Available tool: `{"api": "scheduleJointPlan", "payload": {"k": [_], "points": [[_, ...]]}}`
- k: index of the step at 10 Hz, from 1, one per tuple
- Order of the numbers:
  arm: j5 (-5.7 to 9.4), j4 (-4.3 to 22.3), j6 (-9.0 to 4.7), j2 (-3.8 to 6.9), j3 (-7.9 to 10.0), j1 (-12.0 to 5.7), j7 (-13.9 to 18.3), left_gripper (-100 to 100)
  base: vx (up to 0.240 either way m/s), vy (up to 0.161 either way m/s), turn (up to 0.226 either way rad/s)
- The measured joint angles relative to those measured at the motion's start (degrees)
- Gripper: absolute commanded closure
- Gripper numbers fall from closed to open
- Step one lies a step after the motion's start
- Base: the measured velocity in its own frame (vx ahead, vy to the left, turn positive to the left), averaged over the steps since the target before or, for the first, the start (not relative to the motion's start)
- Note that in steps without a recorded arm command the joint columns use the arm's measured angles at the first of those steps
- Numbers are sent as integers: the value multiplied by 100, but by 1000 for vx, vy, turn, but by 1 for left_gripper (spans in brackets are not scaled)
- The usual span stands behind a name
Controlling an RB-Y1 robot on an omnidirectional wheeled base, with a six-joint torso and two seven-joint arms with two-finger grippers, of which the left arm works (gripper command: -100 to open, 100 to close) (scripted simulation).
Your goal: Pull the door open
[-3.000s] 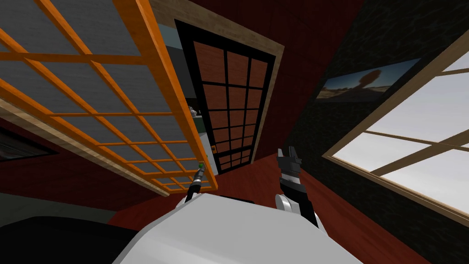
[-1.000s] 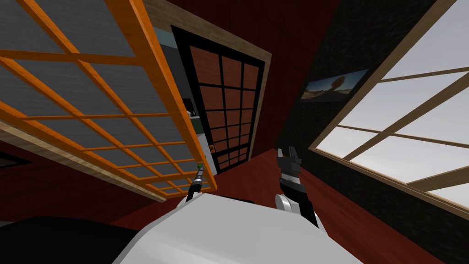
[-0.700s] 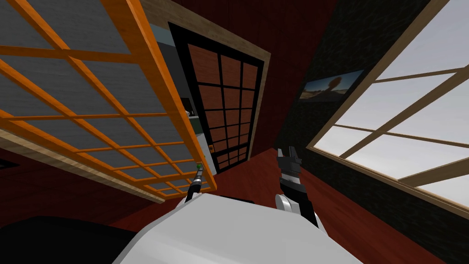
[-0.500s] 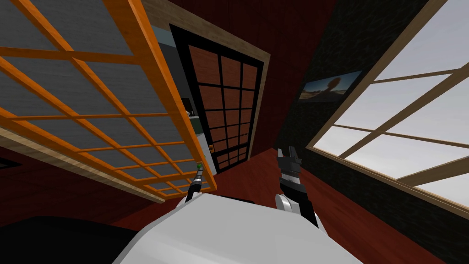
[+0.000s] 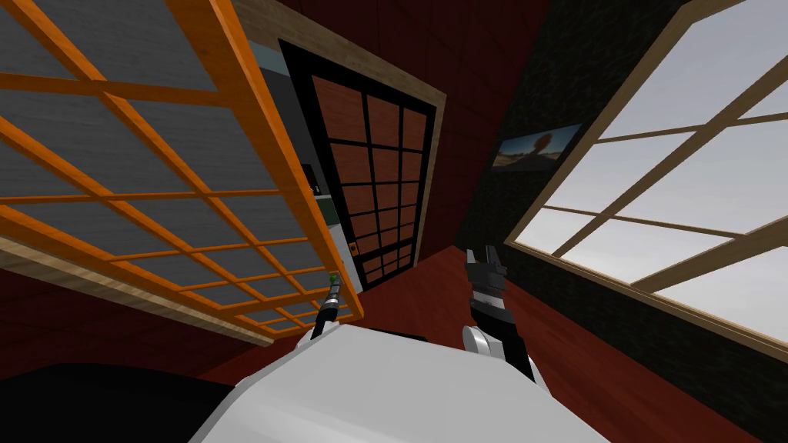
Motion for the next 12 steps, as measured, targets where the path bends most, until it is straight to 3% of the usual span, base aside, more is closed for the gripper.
{"api": "scheduleJointPlan", "payload": {"k": [1,3,4,6,7,9,10,11,12], "points": [[43,-209,96,-53,-16,96,122,100,-31,21,-48],[106,24,-8,1,-53,-32,400,100,-59,15,-97],[170,-63,15,-19,-60,-7,536,100,-48,24,-51],[238,32,-25,5,-103,-71,826,100,-51,26,-75],[256,-306,92,-55,-119,118,902,100,-17,4,9],[259,-109,-2,-22,-139,37,986,100,-9,-8,-12],[263,-318,94,-48,-133,143,976,100,9,-3,52],[262,-130,21,-33,-136,40,980,100,1,-8,21],[273,-286,106,-76,-115,89,935,100,2,-10,-2]]}}
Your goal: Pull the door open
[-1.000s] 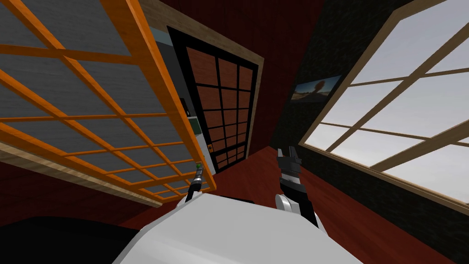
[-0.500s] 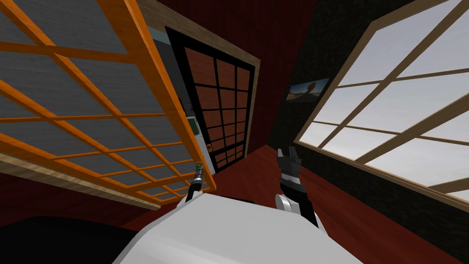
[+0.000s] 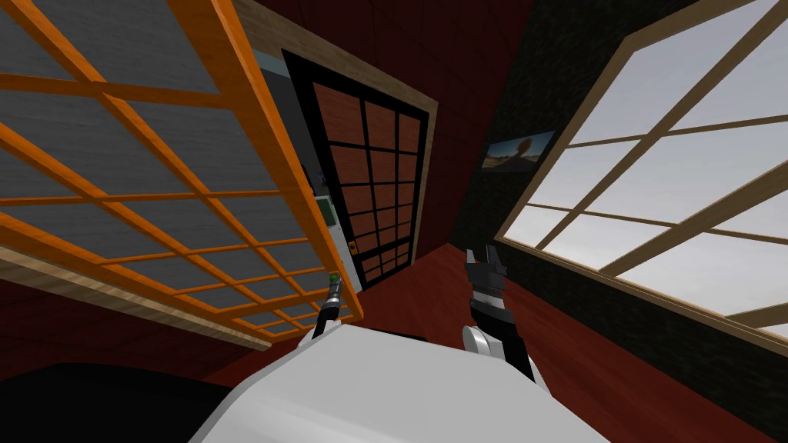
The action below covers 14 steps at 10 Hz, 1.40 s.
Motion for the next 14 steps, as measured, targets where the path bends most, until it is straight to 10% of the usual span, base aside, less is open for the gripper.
{"api": "scheduleJointPlan", "payload": {"k": [1,7,8,11,14], "points": [[-3,329,-133,76,-11,-159,49,100,11,-8,-18],[177,293,-176,140,-105,-165,771,100,-56,24,-86],[225,-108,-2,81,-114,29,863,100,-50,10,-39],[260,-224,68,66,-127,81,976,100,0,-7,6],[303,99,-60,118,-130,-119,1096,100,-22,11,-48]]}}
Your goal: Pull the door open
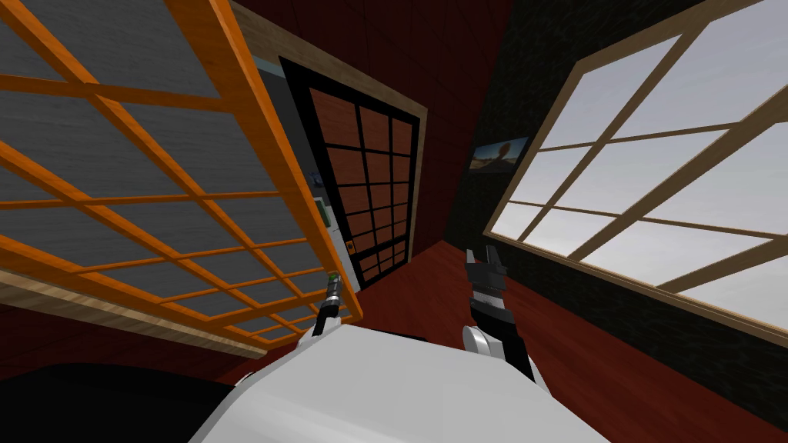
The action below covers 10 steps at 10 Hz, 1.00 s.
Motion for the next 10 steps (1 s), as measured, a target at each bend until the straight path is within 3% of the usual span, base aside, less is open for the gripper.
{"api": "scheduleJointPlan", "payload": {"k": [1,2,3,5,6,7,8,10], "points": [[16,-319,95,-41,-15,198,71,100,-19,9,17],[15,-55,-46,-26,-30,47,123,100,-10,-9,-15],[15,-19,-80,2,-40,44,166,100,-26,9,-63],[119,-127,-4,2,-52,79,381,100,-55,24,-93],[140,212,-153,61,-77,-108,560,100,-33,8,8],[151,90,-141,11,-71,-51,599,100,-37,-7,-82],[195,-227,23,7,-83,106,688,100,-36,5,-46],[216,279,-210,75,-107,-149,901,100,-13,10,-15]]}}
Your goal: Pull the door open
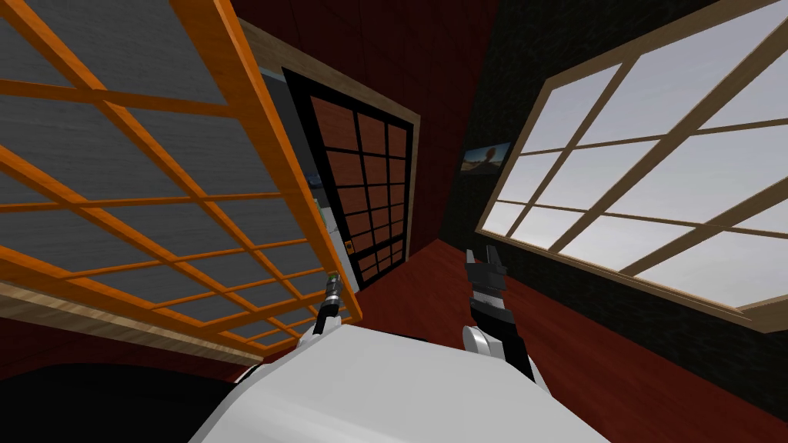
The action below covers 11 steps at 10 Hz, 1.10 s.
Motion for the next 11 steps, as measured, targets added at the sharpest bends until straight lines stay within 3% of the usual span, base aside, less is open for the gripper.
{"api": "scheduleJointPlan", "payload": {"k": [1,2,3,4,7,11], "points": [[0,-143,16,-35,2,93,-14,100,-35,0,-77],[30,54,-67,26,-26,2,139,100,-40,14,-65],[62,-377,130,-4,-21,214,196,-100,-66,-2,-112],[104,-471,206,-46,-67,227,271,-100,-88,-13,-63],[261,-397,90,-43,-111,198,590,-100,-82,27,-11],[522,-510,95,-95,-213,212,1131,-100,-74,14,-54]]}}
